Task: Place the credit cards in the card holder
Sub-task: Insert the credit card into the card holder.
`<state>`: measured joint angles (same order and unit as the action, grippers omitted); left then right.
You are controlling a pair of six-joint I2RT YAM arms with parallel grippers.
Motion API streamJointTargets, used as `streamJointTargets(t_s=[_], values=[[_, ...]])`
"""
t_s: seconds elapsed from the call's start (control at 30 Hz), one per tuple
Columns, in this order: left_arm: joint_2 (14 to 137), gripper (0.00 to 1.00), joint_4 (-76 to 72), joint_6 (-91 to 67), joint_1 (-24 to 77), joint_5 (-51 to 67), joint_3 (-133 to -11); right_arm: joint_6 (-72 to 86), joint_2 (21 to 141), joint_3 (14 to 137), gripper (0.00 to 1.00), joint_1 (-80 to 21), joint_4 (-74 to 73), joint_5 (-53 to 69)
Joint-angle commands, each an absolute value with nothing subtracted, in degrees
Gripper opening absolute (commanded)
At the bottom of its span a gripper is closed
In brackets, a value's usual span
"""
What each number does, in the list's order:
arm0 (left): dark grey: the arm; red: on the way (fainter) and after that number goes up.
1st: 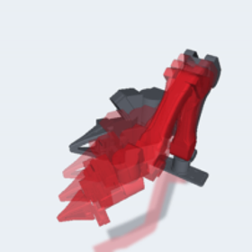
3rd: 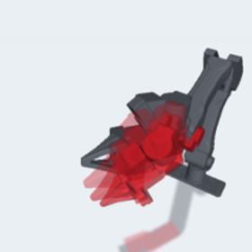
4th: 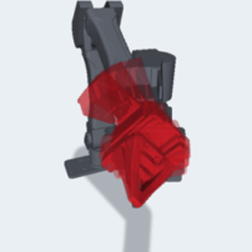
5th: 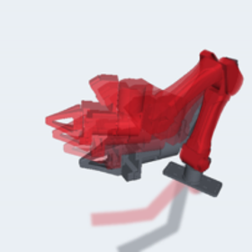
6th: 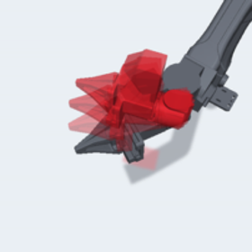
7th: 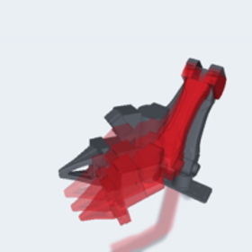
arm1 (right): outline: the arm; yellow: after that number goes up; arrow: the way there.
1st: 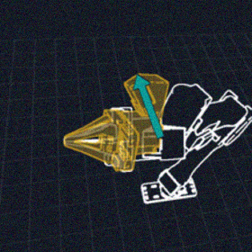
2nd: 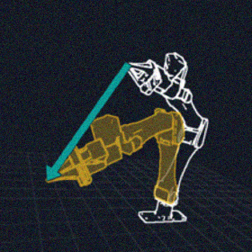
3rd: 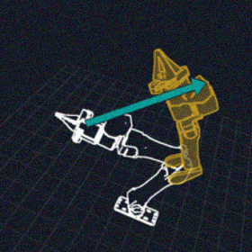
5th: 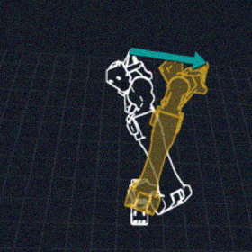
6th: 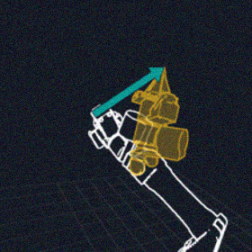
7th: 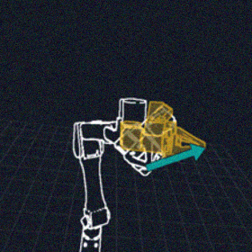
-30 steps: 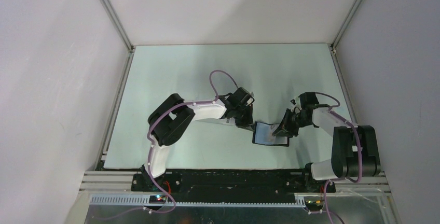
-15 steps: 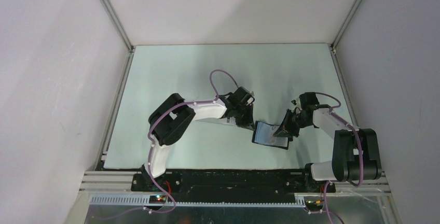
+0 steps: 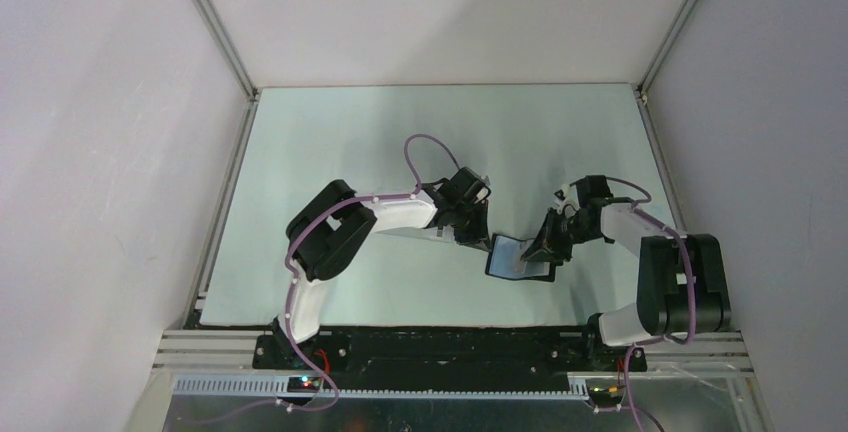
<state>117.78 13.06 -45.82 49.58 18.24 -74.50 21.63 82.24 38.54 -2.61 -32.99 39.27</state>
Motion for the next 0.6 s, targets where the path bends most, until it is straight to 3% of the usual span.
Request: streamJointTargets(t_s=[0.0, 0.1, 0.57], values=[[122.3, 0.0, 16.6, -41.9, 49.1, 12.6, -73.7, 20.1, 84.8, 41.3, 0.02, -2.6, -34.1, 42.1], [122.3, 0.0, 16.7, -41.9, 49.2, 12.6, -73.8, 19.7, 85.7, 41.8, 0.15, -2.4, -35.4, 39.4], [122.6, 0.0, 16.7, -41.9, 49.1, 12.7, -73.9, 19.9, 84.4, 45.7, 0.44, -5.9, -39.4, 26.2]])
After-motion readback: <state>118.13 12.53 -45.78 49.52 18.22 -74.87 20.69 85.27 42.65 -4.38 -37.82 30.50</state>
